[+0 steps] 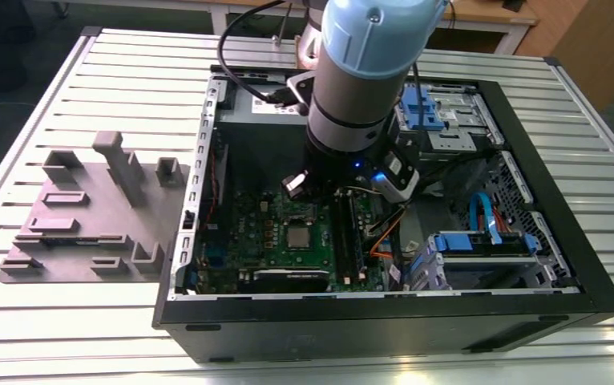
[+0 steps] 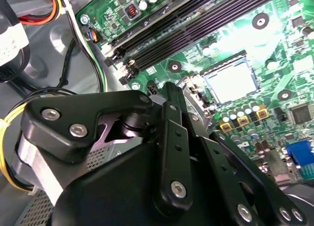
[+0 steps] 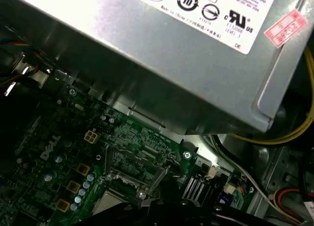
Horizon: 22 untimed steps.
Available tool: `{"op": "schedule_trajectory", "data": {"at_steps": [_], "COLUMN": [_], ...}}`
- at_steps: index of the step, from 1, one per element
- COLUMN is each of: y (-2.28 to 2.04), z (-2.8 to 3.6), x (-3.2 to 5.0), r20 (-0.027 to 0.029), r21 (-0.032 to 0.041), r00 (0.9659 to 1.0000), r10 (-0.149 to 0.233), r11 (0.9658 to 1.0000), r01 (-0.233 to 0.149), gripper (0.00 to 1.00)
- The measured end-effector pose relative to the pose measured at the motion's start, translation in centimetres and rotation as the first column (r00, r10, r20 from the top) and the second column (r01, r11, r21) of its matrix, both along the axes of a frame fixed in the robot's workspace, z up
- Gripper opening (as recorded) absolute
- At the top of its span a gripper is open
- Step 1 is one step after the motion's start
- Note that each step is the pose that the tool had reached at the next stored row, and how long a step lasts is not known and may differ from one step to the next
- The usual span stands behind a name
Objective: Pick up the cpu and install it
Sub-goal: 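Close the cpu cover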
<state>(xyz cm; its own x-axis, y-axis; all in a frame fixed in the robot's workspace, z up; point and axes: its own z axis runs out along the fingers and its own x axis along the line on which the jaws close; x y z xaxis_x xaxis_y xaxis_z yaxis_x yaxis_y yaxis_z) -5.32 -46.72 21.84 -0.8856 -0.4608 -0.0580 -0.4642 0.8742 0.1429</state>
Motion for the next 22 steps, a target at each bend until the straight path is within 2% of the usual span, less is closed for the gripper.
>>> {"op": "schedule_trajectory", "data": {"at_steps": [9,12,14,17,22], "y": [-1.11,-1.25,-1.10,-0.48,0.22], "z": [0.05,0.05,0.03,-0.07,-0.70], "x": [0.45,0.61,0.62,0.62,0.62], "r20": [-0.0016,-0.0017,-0.0016,-0.0017,-0.0018], "r21": [0.0010,0.0032,0.0060,0.0073,0.0107], "r00": [1.0000,1.0000,1.0000,1.0000,1.0000], "r10": [0.000,0.000,0.000,0.000,0.000], "r11": [1.0000,1.0000,1.0000,1.0000,0.9999], "r01": [0.000,0.000,0.000,0.000,0.000], "gripper": [0.10,0.10,0.10,0.10,0.10]}}
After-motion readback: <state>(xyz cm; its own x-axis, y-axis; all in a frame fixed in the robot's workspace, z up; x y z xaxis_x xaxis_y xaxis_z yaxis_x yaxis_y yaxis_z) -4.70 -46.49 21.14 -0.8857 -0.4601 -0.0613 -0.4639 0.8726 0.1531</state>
